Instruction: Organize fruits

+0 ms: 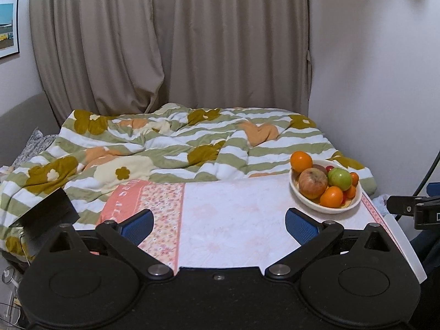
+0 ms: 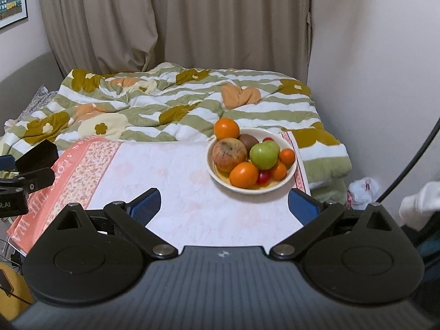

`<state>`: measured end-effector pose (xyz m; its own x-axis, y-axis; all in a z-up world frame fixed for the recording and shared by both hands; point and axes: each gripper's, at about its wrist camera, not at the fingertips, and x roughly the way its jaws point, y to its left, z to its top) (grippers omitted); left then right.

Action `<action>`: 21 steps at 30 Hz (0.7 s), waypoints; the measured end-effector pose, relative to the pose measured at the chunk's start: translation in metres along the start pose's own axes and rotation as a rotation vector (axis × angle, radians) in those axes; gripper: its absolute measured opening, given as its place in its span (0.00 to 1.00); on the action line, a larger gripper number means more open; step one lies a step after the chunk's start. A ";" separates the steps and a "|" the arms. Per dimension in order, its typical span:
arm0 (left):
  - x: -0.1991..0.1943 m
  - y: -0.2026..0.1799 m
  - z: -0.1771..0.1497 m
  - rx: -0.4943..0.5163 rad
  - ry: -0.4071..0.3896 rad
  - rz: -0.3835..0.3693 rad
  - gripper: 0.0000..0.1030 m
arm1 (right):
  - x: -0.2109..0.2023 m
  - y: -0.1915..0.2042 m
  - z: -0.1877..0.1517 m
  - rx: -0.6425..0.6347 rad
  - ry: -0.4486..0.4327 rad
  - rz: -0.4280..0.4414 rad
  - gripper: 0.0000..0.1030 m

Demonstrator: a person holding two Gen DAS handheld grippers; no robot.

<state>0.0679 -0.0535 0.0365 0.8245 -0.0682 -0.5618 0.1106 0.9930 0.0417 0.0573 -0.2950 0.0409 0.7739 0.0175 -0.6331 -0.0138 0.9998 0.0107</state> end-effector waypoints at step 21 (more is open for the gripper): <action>-0.007 0.007 -0.004 0.008 -0.008 -0.013 1.00 | -0.005 0.009 -0.006 0.006 0.003 -0.009 1.00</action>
<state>0.0606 -0.0460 0.0376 0.8276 -0.0815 -0.5554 0.1254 0.9912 0.0415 0.0495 -0.2861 0.0389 0.7724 0.0090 -0.6351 -0.0033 0.9999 0.0101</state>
